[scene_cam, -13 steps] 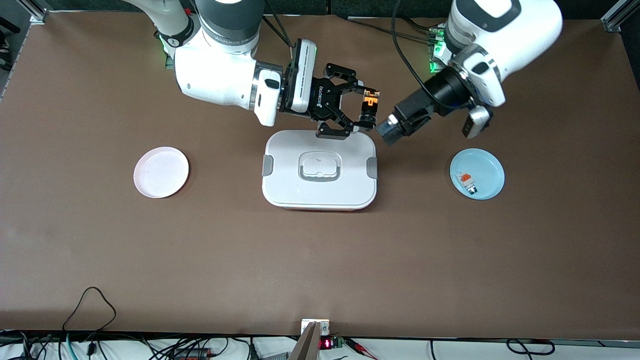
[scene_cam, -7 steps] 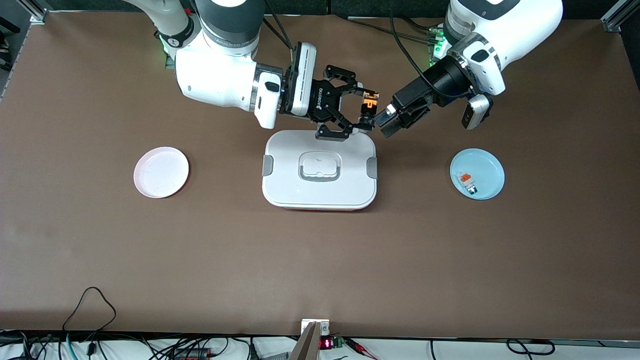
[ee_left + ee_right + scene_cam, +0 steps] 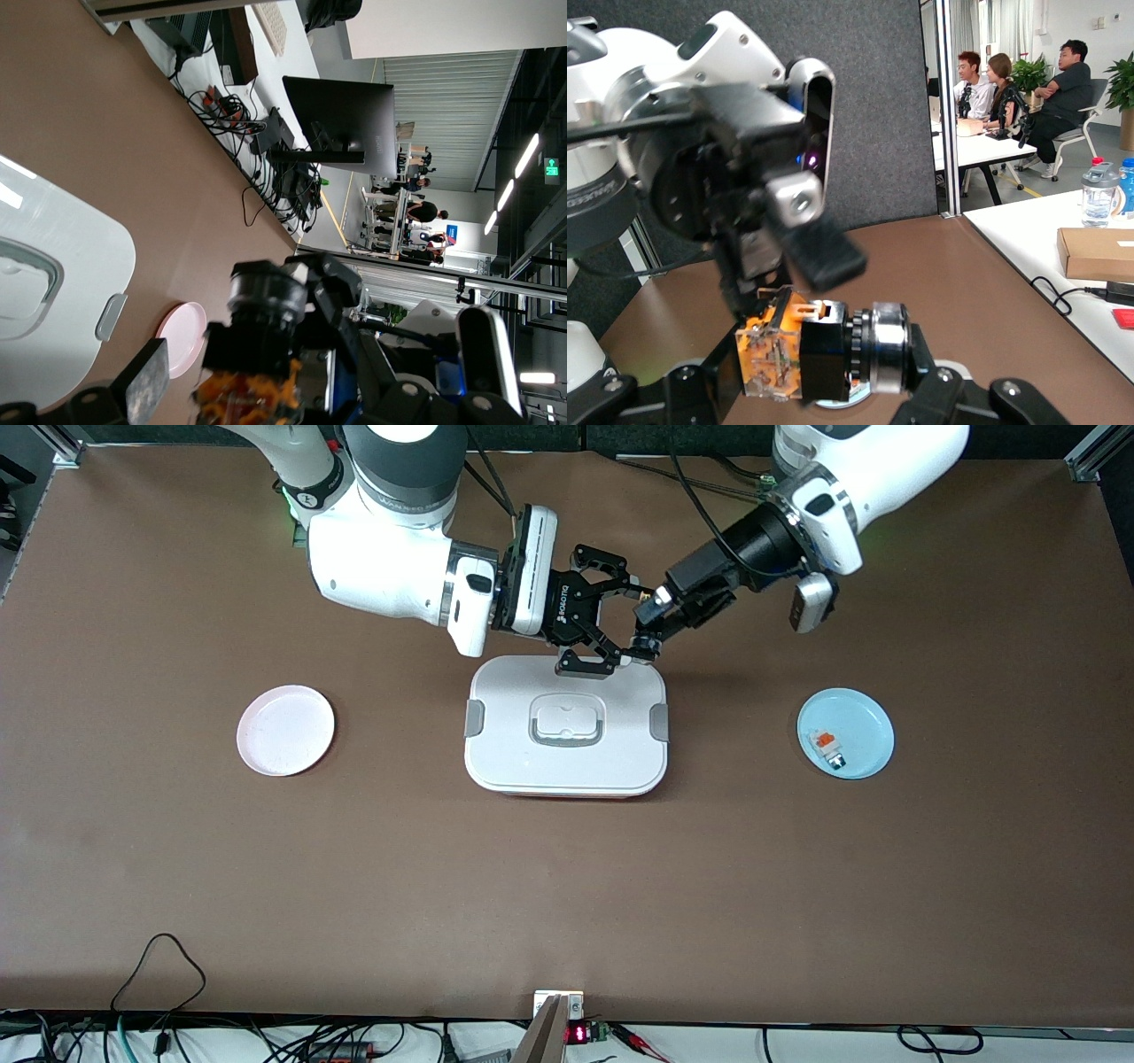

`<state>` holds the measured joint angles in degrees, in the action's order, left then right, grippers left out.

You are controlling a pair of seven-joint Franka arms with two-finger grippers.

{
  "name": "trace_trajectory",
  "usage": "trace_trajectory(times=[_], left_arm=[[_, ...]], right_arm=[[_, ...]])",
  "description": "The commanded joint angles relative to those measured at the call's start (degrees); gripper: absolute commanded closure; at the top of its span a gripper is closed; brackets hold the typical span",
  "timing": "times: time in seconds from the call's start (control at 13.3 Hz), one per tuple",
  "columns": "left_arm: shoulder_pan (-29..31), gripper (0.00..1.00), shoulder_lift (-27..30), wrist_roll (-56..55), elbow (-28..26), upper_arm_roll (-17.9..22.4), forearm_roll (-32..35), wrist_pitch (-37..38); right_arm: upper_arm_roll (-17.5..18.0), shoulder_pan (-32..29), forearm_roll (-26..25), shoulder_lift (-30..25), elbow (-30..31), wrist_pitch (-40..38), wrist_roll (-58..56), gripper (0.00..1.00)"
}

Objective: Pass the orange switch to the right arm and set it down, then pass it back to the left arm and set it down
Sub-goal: 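Close the left gripper on the switch beside the right gripper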

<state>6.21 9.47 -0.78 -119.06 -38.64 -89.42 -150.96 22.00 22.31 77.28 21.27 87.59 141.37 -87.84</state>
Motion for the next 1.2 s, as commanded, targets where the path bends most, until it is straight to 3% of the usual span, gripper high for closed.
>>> trace_trajectory(times=[0.0, 0.6, 1.12], left_arm=[[1.8, 0.07, 1.9, -0.3, -1.8, 0.4, -1.7, 7.2], [3.6, 0.07, 1.8, -0.1, -0.8, 3.7, -0.8, 14.6], [3.3, 0.09, 0.9, -1.1, 2.2, 3.5, -0.9, 13.9]], right_arm=[[0.1, -1.0, -0.9, -1.9, 0.8, -0.3, 2.1, 0.84], [0.1, -1.0, -1.0, -1.9, 0.7, -0.2, 2.3, 0.84], [0.1, -1.0, -1.0, -1.9, 0.5, -0.1, 3.1, 0.84]])
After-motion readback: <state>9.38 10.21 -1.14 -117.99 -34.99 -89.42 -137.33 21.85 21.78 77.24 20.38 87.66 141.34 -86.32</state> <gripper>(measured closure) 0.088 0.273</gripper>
